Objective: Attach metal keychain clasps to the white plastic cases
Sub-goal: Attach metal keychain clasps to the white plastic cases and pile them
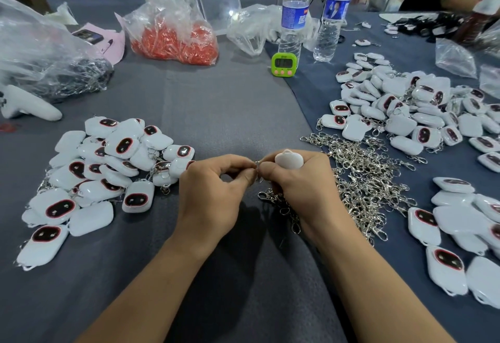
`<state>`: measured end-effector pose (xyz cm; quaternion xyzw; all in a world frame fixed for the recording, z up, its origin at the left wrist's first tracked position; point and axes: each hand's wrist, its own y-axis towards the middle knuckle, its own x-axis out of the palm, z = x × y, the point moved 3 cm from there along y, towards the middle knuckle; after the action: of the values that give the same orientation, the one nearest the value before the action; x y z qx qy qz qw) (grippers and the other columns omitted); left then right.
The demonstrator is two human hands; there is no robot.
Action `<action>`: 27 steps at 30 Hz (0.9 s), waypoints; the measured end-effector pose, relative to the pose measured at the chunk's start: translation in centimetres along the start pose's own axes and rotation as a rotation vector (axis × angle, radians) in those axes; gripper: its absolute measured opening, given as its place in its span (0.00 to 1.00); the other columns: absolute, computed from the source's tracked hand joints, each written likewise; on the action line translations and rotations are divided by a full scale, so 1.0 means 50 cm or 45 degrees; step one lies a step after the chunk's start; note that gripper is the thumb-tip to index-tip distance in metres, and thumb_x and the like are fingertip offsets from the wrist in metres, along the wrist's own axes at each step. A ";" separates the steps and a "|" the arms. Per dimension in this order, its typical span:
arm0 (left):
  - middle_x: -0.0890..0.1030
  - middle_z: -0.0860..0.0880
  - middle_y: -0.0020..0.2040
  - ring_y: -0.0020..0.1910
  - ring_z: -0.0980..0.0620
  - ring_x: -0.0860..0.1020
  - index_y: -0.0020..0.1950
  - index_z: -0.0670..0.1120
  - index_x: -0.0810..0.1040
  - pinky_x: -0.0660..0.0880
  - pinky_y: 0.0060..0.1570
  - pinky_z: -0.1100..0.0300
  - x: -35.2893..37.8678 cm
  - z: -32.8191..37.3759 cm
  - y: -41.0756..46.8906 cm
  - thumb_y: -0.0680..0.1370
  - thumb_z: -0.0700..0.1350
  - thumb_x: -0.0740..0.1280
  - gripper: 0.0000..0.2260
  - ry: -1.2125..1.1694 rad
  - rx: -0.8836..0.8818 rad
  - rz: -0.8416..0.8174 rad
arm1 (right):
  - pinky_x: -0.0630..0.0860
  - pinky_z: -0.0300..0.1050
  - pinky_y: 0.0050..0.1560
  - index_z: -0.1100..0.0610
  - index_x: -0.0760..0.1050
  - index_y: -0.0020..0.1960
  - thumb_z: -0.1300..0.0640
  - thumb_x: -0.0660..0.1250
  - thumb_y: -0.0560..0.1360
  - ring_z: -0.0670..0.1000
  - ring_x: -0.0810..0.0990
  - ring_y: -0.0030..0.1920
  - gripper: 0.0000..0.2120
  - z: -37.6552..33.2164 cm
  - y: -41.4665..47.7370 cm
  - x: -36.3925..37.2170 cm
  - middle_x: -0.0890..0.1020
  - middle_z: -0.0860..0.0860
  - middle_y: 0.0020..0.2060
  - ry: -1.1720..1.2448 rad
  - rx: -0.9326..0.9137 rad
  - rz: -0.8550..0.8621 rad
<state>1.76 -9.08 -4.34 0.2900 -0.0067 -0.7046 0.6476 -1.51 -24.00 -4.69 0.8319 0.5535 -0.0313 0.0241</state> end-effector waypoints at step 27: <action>0.83 0.44 0.34 0.37 0.53 0.79 0.36 0.45 0.87 0.75 0.43 0.63 0.002 -0.014 0.013 0.74 0.37 0.73 0.07 -0.599 -0.397 -0.424 | 0.78 0.44 0.43 0.51 0.85 0.39 0.66 0.75 0.70 0.46 0.84 0.41 0.09 -0.044 -0.020 -0.021 0.85 0.43 0.37 -0.493 -0.613 -0.082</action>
<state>2.64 -9.04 -4.71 0.0134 -0.0006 -0.8411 0.5408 -2.79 -24.40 -2.43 0.7628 0.5564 -0.0579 0.3244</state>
